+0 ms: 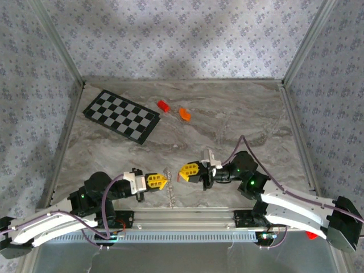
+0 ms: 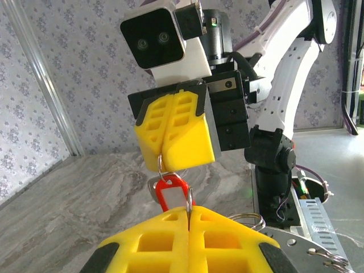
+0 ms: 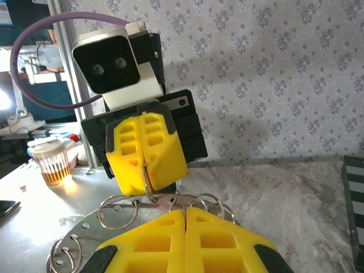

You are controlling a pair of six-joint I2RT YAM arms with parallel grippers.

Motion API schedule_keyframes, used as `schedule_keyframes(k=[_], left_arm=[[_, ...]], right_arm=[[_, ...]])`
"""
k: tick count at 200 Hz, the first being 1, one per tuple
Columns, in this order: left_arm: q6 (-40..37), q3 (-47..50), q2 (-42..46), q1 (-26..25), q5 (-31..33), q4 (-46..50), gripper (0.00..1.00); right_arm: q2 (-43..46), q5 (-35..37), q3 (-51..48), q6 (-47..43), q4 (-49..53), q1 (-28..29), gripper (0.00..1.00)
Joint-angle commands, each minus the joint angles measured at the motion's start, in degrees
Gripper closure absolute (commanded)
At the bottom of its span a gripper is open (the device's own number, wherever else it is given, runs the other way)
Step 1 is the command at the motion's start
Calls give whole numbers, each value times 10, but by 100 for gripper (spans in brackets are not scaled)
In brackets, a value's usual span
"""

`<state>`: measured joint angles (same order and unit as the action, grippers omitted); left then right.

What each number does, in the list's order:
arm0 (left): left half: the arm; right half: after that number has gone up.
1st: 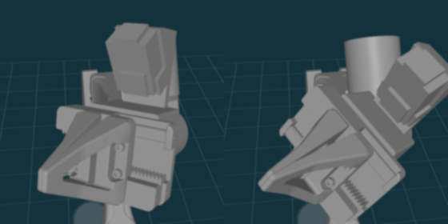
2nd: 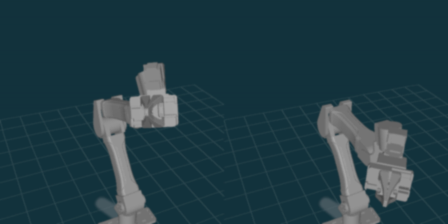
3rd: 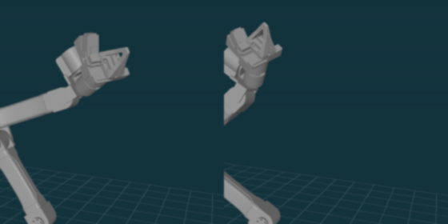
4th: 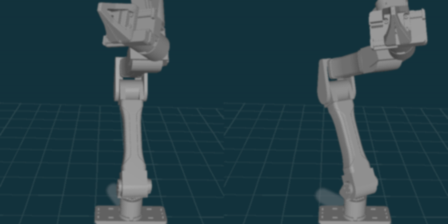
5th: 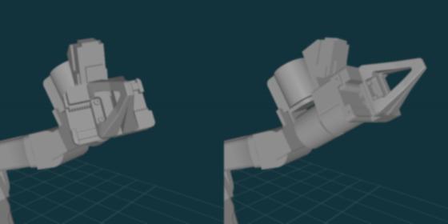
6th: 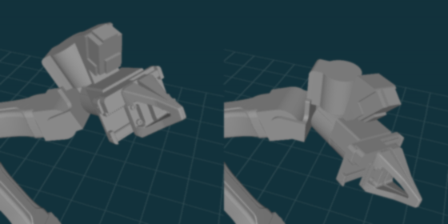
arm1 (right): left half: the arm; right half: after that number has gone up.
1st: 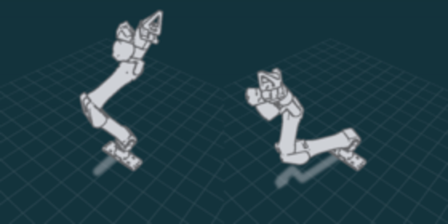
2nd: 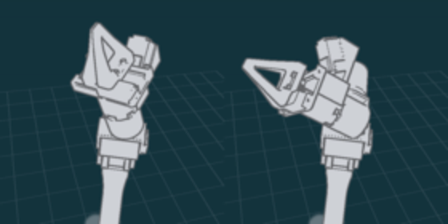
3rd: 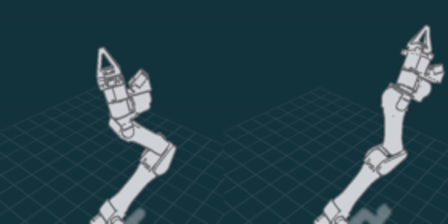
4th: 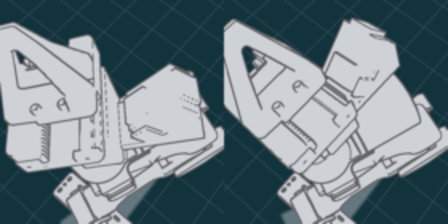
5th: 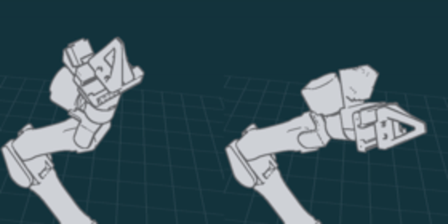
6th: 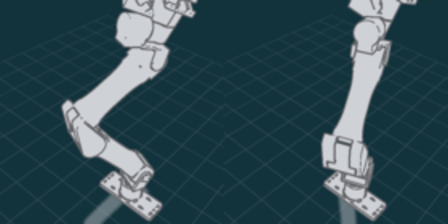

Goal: Put the keys on the keyring

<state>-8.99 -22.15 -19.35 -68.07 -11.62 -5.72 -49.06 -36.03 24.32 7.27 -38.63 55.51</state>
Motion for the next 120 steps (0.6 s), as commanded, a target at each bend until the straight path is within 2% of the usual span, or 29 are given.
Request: schedule_keyframes(k=[1, 41, 120], left_arm=[[-8, -31, -7, -6, -18, -38, 100], [-16, -48, -23, -6, -30, -30, 100], [-20, -61, -36, -5, -47, -27, 100]], right_arm=[[-6, -14, -18, 29, -83, 5, 100], [8, -28, -40, 27, -121, 7, 100], [28, -69, -13, 25, -71, -11, 100]])
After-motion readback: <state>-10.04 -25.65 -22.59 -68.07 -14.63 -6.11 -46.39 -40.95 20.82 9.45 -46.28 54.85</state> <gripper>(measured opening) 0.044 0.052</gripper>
